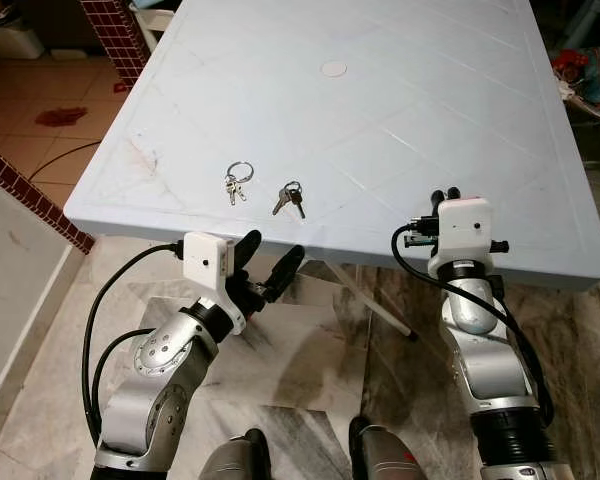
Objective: Hang keys on a hook
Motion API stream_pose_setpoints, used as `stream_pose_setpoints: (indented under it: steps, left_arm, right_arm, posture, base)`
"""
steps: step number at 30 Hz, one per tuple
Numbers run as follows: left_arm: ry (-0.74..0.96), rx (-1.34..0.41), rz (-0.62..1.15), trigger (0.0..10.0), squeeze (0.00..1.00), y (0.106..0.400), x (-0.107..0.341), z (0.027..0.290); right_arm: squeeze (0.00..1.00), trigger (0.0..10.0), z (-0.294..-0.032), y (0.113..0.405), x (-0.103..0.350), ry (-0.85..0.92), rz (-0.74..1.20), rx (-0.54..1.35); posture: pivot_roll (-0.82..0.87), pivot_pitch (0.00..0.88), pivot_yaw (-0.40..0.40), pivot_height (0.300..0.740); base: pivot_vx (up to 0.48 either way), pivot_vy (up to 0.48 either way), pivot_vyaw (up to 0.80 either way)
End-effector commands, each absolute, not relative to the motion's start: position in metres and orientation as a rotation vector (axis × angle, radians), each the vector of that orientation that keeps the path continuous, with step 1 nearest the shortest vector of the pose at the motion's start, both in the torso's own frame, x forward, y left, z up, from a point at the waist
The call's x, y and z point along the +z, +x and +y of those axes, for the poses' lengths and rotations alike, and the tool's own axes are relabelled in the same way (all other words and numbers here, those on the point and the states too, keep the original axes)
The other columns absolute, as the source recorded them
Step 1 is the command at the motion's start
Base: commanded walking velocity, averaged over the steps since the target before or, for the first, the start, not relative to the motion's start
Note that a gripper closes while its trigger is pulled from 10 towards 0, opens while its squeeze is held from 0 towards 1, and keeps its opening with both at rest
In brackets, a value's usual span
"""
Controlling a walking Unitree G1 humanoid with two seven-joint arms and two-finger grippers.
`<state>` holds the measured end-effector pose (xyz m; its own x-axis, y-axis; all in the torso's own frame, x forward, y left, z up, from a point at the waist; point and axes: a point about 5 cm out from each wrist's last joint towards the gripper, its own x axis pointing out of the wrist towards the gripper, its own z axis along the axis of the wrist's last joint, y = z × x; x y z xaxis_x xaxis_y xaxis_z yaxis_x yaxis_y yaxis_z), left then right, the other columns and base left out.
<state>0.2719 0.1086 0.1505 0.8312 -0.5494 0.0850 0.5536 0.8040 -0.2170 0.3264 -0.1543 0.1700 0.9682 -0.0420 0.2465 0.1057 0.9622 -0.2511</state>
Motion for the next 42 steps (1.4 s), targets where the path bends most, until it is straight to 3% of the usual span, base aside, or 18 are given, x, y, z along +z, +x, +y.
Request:
stream_pose_setpoints:
  steps: [1, 17, 24, 25, 26, 27, 40, 41, 42]
  left_arm:
    - [-0.217, -0.589, -0.008, 10.0, 0.0, 0.272, 0.147, 0.112]
    - [-0.226, -0.578, -0.002, 10.0, 0.0, 0.27, 0.145, 0.111]
    - [-0.231, -0.583, 0.001, 10.0, 0.0, 0.271, 0.144, 0.109]
    - [-0.232, -0.584, 0.005, 10.0, 0.0, 0.271, 0.144, 0.109]
    - [-0.232, -0.584, 0.005, 10.0, 0.0, 0.271, 0.144, 0.109]
    - [-0.232, -0.584, 0.008, 10.0, 0.0, 0.271, 0.143, 0.109]
    - [-0.234, -0.58, 0.012, 10.0, 0.0, 0.27, 0.142, 0.109]
    - [-0.234, -0.58, 0.012, 10.0, 0.0, 0.27, 0.142, 0.11]
    - [-0.234, -0.58, 0.012, 10.0, 0.0, 0.269, 0.142, 0.11]
  right_arm:
    - [1.0, 10.0, -0.147, 0.327, 0.175, -0.257, -0.265, -0.032]
    - [1.0, 10.0, -0.154, 0.307, 0.186, -0.374, -0.277, -0.125]
    - [1.0, 10.0, -0.155, 0.295, 0.17, -0.334, -0.17, -0.139]
    - [0.43, 10.0, -0.157, 0.292, 0.166, -0.333, -0.154, -0.129]
    - [0.43, 10.0, -0.157, 0.292, 0.166, -0.333, -0.154, -0.129]
    - [0.0, 10.0, -0.16, 0.291, 0.162, -0.321, -0.128, -0.127]
    - [0.0, 10.0, -0.173, 0.296, 0.154, -0.351, -0.097, -0.127]
    - [0.0, 8.6, -0.173, 0.297, 0.154, -0.348, -0.099, -0.124]
    - [0.0, 8.6, -0.173, 0.297, 0.154, -0.346, -0.1, -0.122]
  posture:
    - [-0.01, 0.233, 0.106, 0.74]
    - [-0.02, 0.241, 0.093, 0.74]
    - [-0.03, 0.244, 0.093, 0.74]
    - [-0.03, 0.245, 0.093, 0.74]
    - [-0.03, 0.245, 0.093, 0.74]
    - [-0.03, 0.246, 0.093, 0.74]
    - [-0.02, 0.253, 0.095, 0.74]
    - [-0.02, 0.253, 0.096, 0.74]
    - [-0.02, 0.253, 0.096, 0.74]
  base:
    - [0.0, 0.0, 0.0]
    - [0.0, 0.0, 0.0]
    - [0.0, 0.0, 0.0]
    - [0.0, 0.0, 0.0]
    - [0.0, 0.0, 0.0]
    - [0.0, 0.0, 0.0]
    - [0.0, 0.0, 0.0]
    - [0.0, 0.0, 0.0]
    - [0.0, 0.0, 0.0]
